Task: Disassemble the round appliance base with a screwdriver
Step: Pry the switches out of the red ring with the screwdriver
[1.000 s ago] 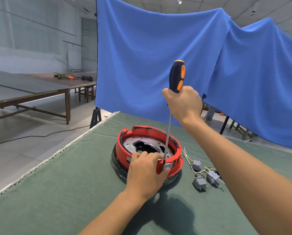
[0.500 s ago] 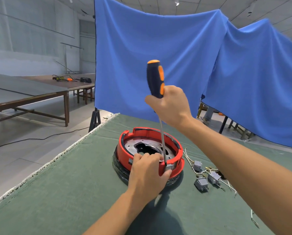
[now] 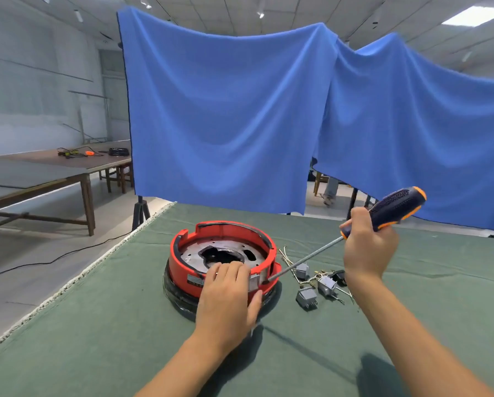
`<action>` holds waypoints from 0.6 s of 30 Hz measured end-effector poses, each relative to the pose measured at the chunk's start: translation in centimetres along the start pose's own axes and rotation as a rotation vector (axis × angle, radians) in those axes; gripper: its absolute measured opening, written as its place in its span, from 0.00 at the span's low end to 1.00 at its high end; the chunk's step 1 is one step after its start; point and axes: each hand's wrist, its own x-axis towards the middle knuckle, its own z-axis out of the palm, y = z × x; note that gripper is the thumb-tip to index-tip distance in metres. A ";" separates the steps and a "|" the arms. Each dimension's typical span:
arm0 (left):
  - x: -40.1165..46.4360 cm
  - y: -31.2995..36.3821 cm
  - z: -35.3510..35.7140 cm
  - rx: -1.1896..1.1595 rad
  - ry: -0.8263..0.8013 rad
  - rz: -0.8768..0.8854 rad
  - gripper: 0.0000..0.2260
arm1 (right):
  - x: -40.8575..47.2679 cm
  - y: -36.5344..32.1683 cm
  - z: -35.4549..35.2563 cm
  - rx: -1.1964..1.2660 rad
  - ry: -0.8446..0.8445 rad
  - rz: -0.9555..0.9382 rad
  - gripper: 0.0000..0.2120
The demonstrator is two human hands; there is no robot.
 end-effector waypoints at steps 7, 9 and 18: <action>0.2 0.2 0.2 0.026 -0.032 -0.015 0.16 | -0.1 3.4 -1.2 0.091 0.155 0.150 0.11; 0.3 0.0 0.4 0.002 -0.030 -0.027 0.16 | 0.1 3.9 -1.3 0.097 0.165 0.179 0.11; 1.0 -0.9 0.6 -0.059 -0.013 -0.055 0.14 | 0.2 5.0 -1.5 0.134 0.191 0.317 0.12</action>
